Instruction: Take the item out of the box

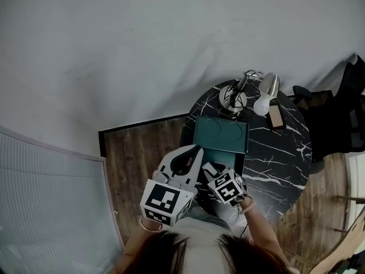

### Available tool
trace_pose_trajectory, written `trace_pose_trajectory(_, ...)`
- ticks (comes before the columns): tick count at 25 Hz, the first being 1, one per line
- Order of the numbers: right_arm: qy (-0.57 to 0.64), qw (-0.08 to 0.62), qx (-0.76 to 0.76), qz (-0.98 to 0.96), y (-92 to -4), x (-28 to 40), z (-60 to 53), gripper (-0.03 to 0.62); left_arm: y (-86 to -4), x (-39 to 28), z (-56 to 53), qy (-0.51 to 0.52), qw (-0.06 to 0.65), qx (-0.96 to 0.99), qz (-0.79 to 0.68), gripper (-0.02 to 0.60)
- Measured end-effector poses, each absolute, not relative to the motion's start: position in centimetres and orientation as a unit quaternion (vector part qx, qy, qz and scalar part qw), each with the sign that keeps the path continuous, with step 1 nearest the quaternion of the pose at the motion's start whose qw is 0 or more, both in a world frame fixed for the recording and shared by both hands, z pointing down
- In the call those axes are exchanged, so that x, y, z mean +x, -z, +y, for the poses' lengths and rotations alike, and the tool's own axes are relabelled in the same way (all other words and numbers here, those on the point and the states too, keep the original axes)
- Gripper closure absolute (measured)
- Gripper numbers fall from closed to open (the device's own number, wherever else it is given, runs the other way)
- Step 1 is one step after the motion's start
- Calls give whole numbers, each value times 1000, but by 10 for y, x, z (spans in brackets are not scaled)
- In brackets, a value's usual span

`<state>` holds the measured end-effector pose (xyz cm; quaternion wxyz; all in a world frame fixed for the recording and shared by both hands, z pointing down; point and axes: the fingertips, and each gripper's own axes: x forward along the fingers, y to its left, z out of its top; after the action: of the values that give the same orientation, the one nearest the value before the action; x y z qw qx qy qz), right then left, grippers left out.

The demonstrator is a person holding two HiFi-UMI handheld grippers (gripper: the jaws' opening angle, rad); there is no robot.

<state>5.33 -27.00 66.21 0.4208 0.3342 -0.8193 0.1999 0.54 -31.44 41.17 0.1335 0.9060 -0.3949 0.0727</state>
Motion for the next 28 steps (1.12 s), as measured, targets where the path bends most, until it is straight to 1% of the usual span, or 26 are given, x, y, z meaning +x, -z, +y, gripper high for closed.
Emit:
trace_pose_trajectory(9,-252,423,318,-810,-694,49,-275,422,-417,3,-316,-80,138,902,-400,569)
trace_pose_trajectory(14,-271,439,309,-799,-709,50,-274,411,-422,1,-315,-87,145,899,-404,570)
trace_pose_trajectory(22,-296,446,304,-788,-724,51,-279,410,-426,-1,-318,-95,148,895,-411,569)
trace_pose_trajectory(28,-324,437,305,-781,-731,49,-282,408,-427,-5,-320,-96,150,891,-417,569)
